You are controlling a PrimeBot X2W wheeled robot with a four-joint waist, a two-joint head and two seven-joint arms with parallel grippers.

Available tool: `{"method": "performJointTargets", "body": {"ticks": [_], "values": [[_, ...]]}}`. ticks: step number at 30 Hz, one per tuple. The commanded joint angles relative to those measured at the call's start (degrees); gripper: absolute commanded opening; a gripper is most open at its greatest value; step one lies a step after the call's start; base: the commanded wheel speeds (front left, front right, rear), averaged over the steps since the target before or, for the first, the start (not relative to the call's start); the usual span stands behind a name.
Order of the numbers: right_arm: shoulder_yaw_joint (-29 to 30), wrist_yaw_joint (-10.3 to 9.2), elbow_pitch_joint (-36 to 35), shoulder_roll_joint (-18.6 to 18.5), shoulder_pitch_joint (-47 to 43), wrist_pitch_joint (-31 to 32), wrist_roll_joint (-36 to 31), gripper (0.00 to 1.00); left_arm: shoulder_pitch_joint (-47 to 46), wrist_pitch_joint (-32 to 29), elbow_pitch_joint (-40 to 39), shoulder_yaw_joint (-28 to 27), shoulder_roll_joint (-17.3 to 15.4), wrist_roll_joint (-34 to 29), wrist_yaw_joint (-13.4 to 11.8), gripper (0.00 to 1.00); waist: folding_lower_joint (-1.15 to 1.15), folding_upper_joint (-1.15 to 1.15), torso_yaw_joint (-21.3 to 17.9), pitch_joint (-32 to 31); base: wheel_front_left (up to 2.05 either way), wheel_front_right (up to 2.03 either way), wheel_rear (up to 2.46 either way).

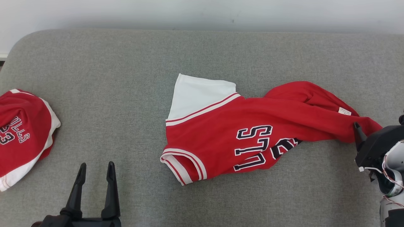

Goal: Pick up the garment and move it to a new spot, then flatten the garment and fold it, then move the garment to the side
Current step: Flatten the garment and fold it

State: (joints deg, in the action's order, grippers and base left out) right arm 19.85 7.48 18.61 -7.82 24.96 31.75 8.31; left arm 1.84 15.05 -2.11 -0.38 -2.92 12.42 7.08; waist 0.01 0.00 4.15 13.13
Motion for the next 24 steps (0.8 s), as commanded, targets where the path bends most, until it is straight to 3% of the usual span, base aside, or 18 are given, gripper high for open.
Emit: {"method": "performJointTargets", "body": {"ticks": [1, 7, 24], "values": [[-0.4, 0.01, -0.2, -0.5, 0.4, -0.1, 0.7, 1.0, -0.1, 0.2, 0.0, 0.0, 0.1, -0.2, 0.1, 1.0, -0.01, 0.0, 0.0, -0.2, 0.0, 0.0, 0.0], [-0.7, 0.01, -0.9, -1.3, 0.4, -0.9, 0.6, 1.0, 0.2, 0.2, -0.2, 0.2, 0.1, 0.0, -0.2, 1.0, -0.01, 0.0, 0.2, -0.4, 0.0, 0.0, 0.0], [5.1, 0.01, 1.0, -0.8, 2.2, 0.8, -0.8, 1.0, 0.0, 0.2, -0.5, 0.5, 0.1, -0.5, -0.4, 1.0, -0.01, 0.0, 0.8, 0.5, 0.0, 0.0, 0.0]]}}
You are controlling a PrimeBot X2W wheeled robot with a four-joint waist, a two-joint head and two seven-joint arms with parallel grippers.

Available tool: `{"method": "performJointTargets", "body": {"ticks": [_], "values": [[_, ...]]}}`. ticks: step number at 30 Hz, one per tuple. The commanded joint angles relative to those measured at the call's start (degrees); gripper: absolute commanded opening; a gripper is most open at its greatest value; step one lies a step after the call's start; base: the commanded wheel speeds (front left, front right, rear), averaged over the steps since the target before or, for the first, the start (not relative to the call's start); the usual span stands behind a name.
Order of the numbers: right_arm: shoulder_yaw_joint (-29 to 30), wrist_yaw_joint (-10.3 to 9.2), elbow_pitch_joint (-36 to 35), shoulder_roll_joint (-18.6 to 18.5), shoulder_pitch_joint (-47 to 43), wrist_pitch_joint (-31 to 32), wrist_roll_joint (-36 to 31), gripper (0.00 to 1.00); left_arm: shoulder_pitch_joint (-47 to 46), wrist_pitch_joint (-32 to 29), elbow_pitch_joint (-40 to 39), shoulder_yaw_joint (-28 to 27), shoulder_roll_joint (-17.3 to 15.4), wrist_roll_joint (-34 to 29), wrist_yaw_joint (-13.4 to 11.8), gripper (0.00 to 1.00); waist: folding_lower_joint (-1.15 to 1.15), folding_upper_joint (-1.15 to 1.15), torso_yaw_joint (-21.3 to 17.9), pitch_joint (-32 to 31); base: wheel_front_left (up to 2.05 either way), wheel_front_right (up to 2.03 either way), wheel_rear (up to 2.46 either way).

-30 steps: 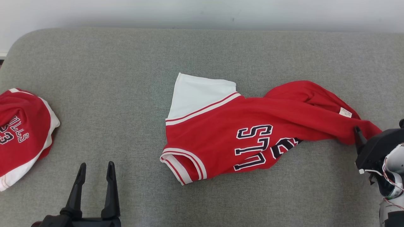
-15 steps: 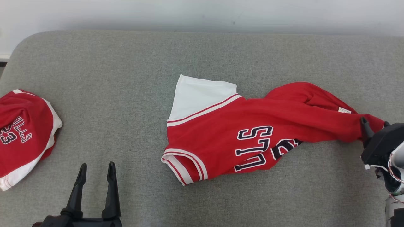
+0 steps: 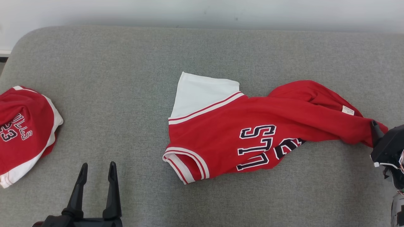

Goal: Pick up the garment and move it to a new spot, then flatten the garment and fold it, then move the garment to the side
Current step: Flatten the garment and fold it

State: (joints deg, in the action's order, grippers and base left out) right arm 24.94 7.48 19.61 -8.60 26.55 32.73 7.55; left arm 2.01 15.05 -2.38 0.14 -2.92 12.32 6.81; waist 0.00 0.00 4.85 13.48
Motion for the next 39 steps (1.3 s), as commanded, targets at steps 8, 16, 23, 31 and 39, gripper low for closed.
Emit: {"method": "performJointTargets", "body": {"ticks": [8, 16, 23, 31, 39], "values": [[-0.1, 0.01, 2.4, 0.2, 2.2, 0.5, 0.6, 1.0, -0.1, 0.2, -0.4, -0.3, 0.1, -0.9, 0.1, 1.0, 0.0, 0.0, 0.3, 0.8, 0.0, 0.0, 0.0], [-3.2, 0.01, 2.3, 0.0, 2.4, 0.9, 2.0, 0.28, 0.0, 0.2, -0.1, 0.0, 0.1, -0.8, 0.1, 1.0, 0.0, 0.0, 0.1, 0.6, 0.0, 0.0, 0.0], [-5.6, 0.01, 1.2, -1.0, 3.4, -3.1, 2.0, 0.0, 0.3, 0.2, 0.3, 0.1, 0.1, -0.5, 0.1, 1.0, 0.0, 0.0, 0.1, 0.0, 0.0, 0.0, 0.0], [-13.3, 0.01, -0.3, -4.5, 9.3, -18.9, -1.6, 0.0, 0.1, 0.2, 0.5, 0.5, 0.1, 0.0, -0.2, 1.0, 0.0, 0.0, 0.4, -0.6, 0.0, 0.0, 0.0], [-17.5, 0.01, -2.6, -7.4, 9.8, -29.1, -4.6, 0.0, 0.4, 0.2, 0.4, 0.4, 0.1, 0.7, -0.7, 1.0, 0.0, 0.0, 1.1, -1.1, 0.0, 0.0, 0.0]]}}
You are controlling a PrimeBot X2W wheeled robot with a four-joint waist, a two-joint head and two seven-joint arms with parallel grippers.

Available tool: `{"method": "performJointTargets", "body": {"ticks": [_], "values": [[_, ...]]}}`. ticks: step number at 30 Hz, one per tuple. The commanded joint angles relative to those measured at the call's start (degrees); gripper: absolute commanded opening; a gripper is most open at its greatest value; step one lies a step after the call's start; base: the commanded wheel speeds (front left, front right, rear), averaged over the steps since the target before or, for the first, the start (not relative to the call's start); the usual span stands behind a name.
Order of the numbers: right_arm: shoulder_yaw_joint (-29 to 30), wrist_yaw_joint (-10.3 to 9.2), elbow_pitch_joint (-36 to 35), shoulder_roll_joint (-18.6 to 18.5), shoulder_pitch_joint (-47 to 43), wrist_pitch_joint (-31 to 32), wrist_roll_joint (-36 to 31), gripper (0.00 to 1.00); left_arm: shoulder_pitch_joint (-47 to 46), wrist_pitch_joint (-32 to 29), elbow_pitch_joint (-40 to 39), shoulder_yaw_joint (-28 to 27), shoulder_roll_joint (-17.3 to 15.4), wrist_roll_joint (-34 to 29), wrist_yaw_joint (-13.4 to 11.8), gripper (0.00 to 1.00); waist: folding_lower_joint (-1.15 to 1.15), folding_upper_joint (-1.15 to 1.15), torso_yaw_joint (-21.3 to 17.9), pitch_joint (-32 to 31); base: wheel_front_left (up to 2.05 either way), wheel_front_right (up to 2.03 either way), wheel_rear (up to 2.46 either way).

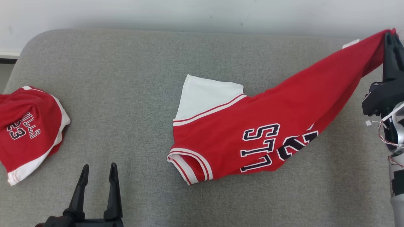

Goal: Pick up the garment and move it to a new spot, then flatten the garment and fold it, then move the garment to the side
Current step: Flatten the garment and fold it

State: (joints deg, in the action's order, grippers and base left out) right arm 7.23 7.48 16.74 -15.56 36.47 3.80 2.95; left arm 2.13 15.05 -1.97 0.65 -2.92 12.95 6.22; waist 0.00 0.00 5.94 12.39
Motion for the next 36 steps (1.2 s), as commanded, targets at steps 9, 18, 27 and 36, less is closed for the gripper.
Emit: {"method": "performJointTargets", "body": {"ticks": [9, 18, 27, 36], "values": [[0.6, 0.01, -18.3, 0.3, -7.3, 4.8, 1.6, 0.0, 1.3, 0.2, -0.4, -0.2, 0.1, 0.6, -0.6, 1.0, 0.0, 0.0, -1.3, -1.3, 0.0, 0.0, 0.0], [3.7, 0.01, -43.2, 5.3, -19.1, 16.3, 4.5, 0.0, 0.9, 0.2, -0.5, 0.3, 0.1, 1.1, -0.9, 1.0, 0.0, 0.0, -1.7, -1.2, 0.0, 0.0, 0.0], [8.9, 0.01, -34.8, 7.6, -21.5, 20.2, 5.7, 0.0, -0.4, 0.2, -0.5, 0.9, 0.1, 1.7, -0.9, 1.0, 0.0, 0.0, -0.9, 0.5, 0.0, 0.0, 0.0], [7.0, 0.01, -7.8, 3.7, -10.5, 12.2, 2.3, 0.0, -1.9, 0.2, 0.1, 2.0, 0.1, 1.9, -0.8, 1.0, 0.0, 0.0, 2.2, 3.0, 0.0, 0.0, 0.0]]}}
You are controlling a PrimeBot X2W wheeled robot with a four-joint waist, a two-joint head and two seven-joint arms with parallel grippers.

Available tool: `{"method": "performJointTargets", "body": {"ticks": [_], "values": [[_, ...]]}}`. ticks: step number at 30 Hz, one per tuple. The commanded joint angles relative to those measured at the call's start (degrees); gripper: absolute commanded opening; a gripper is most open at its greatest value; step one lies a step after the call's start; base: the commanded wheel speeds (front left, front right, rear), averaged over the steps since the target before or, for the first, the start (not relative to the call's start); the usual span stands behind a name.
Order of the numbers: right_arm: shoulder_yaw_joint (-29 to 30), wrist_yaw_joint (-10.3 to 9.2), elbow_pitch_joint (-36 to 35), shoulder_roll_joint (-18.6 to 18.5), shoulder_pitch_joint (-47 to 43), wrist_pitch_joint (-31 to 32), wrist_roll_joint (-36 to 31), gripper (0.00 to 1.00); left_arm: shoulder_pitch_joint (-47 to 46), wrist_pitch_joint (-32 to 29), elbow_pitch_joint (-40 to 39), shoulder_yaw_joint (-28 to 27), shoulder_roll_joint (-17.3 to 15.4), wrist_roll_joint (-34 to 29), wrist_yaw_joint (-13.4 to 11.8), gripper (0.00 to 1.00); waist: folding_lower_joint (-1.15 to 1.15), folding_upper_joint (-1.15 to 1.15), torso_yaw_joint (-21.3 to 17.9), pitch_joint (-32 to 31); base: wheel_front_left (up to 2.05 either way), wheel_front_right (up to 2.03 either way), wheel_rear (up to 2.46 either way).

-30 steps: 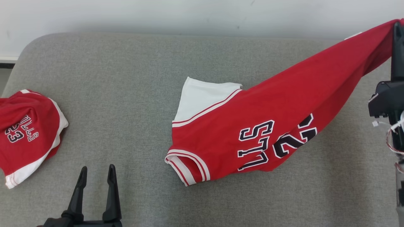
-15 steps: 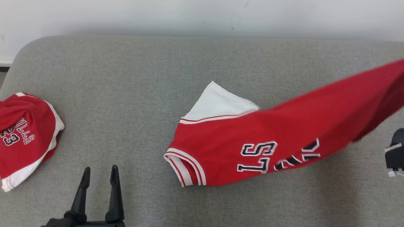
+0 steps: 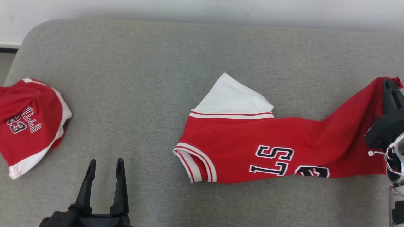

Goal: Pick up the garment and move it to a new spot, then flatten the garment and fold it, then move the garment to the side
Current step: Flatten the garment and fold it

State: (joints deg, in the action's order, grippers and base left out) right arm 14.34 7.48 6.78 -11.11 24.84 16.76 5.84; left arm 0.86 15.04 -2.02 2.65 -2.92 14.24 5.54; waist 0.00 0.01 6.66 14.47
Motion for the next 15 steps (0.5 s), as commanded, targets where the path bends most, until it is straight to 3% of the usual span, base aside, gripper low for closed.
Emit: {"method": "performJointTargets", "body": {"ticks": [1, 6, 8, 15], "values": [[-0.2, 0.01, 4.5, -1.4, 2.3, -2.0, -1.1, 0.0, -0.7, 0.2, 0.1, 0.1, 0.1, 0.7, -0.1, 1.0, 0.0, -0.01, 2.1, 1.1, 0.0, 0.0, 0.0], [0.3, 0.01, 13.0, -3.0, 6.5, -12.7, -2.7, 0.0, -0.6, 0.2, 0.0, 0.4, 0.1, 1.0, -0.3, 1.0, 0.0, -0.01, 4.6, 2.3, 0.0, 0.0, 0.0], [0.7, 0.01, 14.5, -3.2, 6.7, -14.4, -3.1, 0.0, -0.5, 0.2, -0.1, 0.3, 0.1, 1.1, -0.3, 1.0, 0.0, -0.01, 5.0, 2.5, 0.0, 0.0, 0.0], [9.1, 0.01, 26.7, -5.1, 8.0, -12.9, -11.0, 0.0, -0.2, 0.2, -0.2, 0.6, 0.1, 1.3, -0.2, 1.0, 0.0, -0.01, 5.9, 3.0, 0.0, 0.0, 0.0]]}}
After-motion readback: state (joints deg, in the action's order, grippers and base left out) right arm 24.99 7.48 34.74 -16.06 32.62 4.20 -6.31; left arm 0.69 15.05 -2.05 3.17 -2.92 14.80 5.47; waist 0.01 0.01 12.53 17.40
